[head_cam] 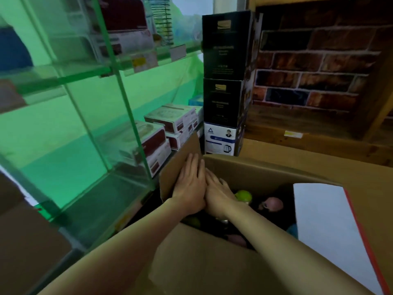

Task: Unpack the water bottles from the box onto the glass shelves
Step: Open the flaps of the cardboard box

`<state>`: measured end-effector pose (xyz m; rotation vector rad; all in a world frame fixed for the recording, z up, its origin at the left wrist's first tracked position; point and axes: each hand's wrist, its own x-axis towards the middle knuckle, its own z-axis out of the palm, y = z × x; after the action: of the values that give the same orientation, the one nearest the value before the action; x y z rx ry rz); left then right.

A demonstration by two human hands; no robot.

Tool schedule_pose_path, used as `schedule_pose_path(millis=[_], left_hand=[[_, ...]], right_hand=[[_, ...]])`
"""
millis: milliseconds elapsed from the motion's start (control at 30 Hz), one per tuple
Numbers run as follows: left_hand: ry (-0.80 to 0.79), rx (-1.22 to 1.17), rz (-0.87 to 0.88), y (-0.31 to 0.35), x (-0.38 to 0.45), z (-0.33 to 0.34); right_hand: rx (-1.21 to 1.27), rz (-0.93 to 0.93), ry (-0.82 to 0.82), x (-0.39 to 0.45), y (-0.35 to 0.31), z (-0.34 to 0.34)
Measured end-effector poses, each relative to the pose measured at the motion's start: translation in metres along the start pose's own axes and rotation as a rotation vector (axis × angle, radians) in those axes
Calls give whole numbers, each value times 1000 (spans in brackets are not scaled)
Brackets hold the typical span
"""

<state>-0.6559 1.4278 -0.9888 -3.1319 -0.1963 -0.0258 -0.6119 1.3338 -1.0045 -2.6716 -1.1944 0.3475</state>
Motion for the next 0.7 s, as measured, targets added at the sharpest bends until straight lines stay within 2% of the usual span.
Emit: schedule_pose_path(millis=[233,500,700], left_hand=[[-161,-28,-97,-36,-4,22],[-225,152,-76,-29,0,31],[-91,129,20,-6,8,23]], right_hand=[[65,66,-83,25,-17,23],[-4,228,-129,11,12,21],[-33,498,-302,-21,52,18]])
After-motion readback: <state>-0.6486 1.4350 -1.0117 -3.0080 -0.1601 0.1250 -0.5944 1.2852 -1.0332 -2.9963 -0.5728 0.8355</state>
